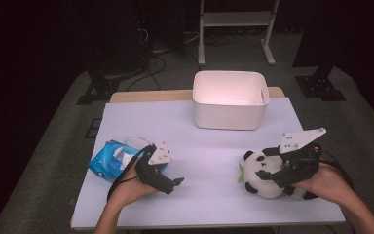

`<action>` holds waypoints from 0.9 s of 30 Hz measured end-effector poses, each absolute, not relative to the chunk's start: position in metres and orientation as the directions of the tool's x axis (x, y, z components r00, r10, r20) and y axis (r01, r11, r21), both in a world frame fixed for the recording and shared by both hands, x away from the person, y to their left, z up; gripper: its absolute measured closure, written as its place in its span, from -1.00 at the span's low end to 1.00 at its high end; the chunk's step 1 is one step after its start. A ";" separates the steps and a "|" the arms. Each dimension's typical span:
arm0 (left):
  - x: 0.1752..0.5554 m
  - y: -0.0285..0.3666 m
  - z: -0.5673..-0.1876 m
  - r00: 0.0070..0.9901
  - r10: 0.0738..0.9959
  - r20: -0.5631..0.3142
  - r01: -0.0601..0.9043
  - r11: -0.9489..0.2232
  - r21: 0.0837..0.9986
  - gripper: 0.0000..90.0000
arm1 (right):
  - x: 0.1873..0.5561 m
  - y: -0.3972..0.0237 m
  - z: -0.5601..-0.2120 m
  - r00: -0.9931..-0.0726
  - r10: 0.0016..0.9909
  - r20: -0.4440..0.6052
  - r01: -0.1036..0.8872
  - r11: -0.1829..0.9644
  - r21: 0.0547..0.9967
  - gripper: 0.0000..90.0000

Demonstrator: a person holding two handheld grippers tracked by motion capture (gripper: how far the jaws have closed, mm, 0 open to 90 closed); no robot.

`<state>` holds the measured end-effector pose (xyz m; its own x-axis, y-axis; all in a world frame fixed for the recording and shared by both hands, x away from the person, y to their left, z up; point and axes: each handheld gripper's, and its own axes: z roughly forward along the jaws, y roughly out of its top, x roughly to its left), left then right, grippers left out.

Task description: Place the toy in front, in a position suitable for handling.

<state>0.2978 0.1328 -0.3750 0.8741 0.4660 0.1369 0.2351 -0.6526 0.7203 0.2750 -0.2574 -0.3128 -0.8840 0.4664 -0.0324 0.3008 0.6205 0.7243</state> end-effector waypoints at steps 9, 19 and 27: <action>0.296 0.134 -0.373 0.873 0.467 0.140 0.233 -0.650 0.723 -0.94 | 0.273 -0.283 -0.308 -0.868 0.492 -0.069 0.315 0.652 0.690 -0.39; 0.296 0.132 -0.374 0.874 0.465 0.138 0.234 -0.652 0.721 -0.94 | 0.275 -0.305 -0.309 -0.847 0.526 -0.076 0.351 0.660 0.664 -0.35; 0.296 0.130 -0.375 0.879 0.456 0.141 0.232 -0.665 0.709 -0.94 | 0.277 -0.321 -0.317 -0.837 0.542 -0.077 0.368 0.661 0.655 -0.21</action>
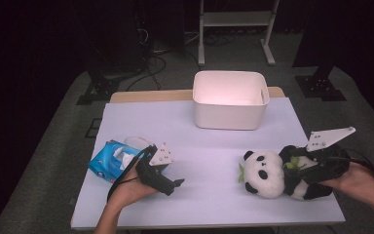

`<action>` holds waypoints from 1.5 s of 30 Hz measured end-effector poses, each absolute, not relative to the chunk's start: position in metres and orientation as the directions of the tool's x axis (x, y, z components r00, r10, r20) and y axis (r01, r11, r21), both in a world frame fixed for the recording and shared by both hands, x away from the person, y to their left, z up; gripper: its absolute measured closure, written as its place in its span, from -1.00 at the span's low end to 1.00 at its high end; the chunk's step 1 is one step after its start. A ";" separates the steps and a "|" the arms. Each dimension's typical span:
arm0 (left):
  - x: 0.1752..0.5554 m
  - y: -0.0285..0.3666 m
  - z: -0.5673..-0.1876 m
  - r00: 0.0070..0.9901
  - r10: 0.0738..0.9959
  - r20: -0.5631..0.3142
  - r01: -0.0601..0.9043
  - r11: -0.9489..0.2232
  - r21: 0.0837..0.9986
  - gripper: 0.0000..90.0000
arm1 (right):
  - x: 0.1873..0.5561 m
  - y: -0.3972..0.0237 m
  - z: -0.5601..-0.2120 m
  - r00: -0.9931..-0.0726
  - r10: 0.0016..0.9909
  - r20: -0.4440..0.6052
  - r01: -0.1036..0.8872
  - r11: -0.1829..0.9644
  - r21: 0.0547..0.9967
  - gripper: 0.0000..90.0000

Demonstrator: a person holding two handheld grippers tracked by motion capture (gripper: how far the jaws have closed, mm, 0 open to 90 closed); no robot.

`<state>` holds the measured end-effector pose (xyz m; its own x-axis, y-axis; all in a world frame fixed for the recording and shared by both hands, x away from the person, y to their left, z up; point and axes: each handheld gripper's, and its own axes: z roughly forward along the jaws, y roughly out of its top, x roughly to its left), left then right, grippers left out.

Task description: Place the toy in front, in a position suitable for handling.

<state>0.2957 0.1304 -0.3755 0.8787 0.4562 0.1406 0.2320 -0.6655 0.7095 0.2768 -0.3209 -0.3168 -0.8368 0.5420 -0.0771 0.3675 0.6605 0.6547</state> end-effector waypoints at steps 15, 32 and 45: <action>0.294 0.132 -0.377 0.876 0.461 0.142 0.238 -0.669 0.704 -0.94 | 0.277 -0.330 -0.325 -0.844 0.530 -0.087 0.352 0.668 0.655 0.46; 0.294 0.141 -0.370 0.864 0.480 0.153 0.241 -0.659 0.712 -0.94 | 0.299 -0.336 -0.305 -0.855 0.509 -0.095 0.323 0.667 0.671 0.76; 0.294 0.150 -0.366 0.855 0.494 0.156 0.247 -0.653 0.716 -0.94 | 0.309 -0.301 -0.282 -0.893 0.443 -0.082 0.259 0.655 0.710 0.77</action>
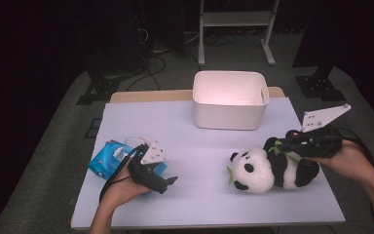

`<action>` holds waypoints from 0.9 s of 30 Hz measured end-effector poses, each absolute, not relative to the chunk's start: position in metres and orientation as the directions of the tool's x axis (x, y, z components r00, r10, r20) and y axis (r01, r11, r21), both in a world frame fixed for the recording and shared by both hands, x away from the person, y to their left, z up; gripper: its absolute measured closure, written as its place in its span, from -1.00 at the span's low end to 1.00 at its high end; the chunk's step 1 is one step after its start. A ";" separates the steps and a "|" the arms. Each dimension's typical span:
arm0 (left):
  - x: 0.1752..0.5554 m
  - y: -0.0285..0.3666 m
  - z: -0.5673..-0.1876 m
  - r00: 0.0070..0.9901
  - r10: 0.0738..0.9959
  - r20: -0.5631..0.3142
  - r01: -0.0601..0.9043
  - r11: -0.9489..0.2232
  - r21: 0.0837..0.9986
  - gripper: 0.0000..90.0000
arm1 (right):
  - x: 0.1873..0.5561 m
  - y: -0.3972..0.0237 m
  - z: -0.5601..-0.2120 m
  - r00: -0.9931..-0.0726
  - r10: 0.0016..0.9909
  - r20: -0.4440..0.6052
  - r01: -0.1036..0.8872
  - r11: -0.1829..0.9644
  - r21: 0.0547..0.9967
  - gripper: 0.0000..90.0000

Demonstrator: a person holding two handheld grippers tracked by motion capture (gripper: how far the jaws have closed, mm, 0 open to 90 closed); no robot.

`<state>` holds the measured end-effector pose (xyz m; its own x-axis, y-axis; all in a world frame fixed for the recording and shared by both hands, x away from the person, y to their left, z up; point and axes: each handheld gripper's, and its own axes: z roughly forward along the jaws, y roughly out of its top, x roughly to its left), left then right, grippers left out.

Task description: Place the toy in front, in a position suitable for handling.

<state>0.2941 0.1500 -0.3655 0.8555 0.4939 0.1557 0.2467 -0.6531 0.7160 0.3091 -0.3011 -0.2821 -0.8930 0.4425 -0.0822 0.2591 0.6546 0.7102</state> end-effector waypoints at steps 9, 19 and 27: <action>0.294 0.162 -0.359 0.845 0.511 0.160 0.250 -0.641 0.726 -0.94 | 0.318 -0.257 -0.273 -0.922 0.379 -0.084 0.202 0.655 0.728 0.77; 0.293 0.170 -0.355 0.837 0.524 0.160 0.254 -0.630 0.734 -0.94 | 0.330 -0.198 -0.277 -0.944 0.326 -0.047 0.184 0.641 0.745 0.77; 0.292 0.176 -0.353 0.829 0.536 0.162 0.259 -0.623 0.739 -0.94 | 0.333 -0.167 -0.288 -0.952 0.305 -0.019 0.182 0.616 0.766 0.77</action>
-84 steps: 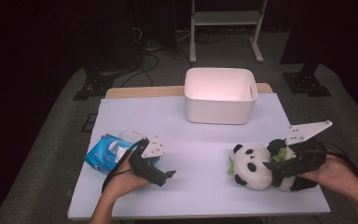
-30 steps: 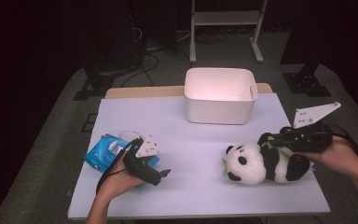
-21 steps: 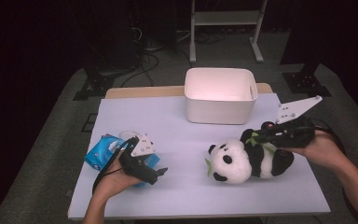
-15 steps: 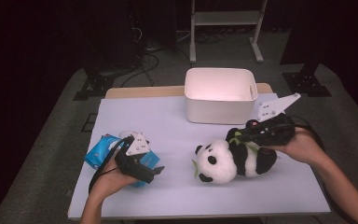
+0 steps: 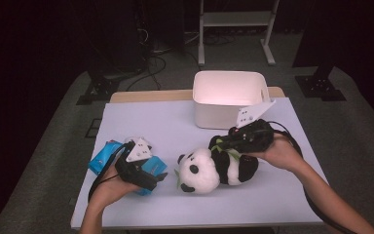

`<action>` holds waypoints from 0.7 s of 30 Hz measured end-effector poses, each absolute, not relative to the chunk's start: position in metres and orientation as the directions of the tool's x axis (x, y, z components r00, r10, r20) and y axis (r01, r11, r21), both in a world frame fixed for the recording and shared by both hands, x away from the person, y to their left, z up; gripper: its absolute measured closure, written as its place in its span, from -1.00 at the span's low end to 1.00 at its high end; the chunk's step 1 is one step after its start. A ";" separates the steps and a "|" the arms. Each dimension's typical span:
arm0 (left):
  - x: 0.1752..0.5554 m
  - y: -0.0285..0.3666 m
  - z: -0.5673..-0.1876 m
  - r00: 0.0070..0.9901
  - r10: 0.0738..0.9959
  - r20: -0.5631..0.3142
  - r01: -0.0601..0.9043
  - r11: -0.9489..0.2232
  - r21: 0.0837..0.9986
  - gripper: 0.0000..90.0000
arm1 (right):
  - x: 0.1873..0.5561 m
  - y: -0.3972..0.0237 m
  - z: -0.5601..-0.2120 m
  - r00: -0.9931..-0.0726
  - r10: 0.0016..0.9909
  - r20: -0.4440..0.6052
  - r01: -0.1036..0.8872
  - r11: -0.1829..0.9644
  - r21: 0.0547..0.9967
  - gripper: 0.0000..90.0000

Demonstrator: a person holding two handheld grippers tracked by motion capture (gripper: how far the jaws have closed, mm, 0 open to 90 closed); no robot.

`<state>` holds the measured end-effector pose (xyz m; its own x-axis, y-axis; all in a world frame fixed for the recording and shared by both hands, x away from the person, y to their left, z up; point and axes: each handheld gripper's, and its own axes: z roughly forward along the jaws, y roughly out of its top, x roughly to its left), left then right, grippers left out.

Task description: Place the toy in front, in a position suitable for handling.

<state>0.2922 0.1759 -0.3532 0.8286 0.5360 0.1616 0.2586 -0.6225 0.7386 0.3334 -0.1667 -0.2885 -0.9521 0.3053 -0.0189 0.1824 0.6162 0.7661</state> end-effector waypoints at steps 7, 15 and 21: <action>0.292 0.179 -0.353 0.829 0.536 0.163 0.258 -0.623 0.738 -0.94 | 0.334 -0.158 -0.324 -0.962 0.263 0.071 0.226 0.628 0.745 0.74; 0.291 0.175 -0.355 0.839 0.519 0.162 0.254 -0.638 0.727 -0.94 | 0.333 -0.168 -0.326 -0.963 0.242 0.117 0.245 0.611 0.753 0.51; 0.292 0.175 -0.356 0.846 0.509 0.162 0.254 -0.650 0.716 -0.94 | 0.329 -0.179 -0.327 -0.958 0.255 0.132 0.263 0.597 0.758 0.27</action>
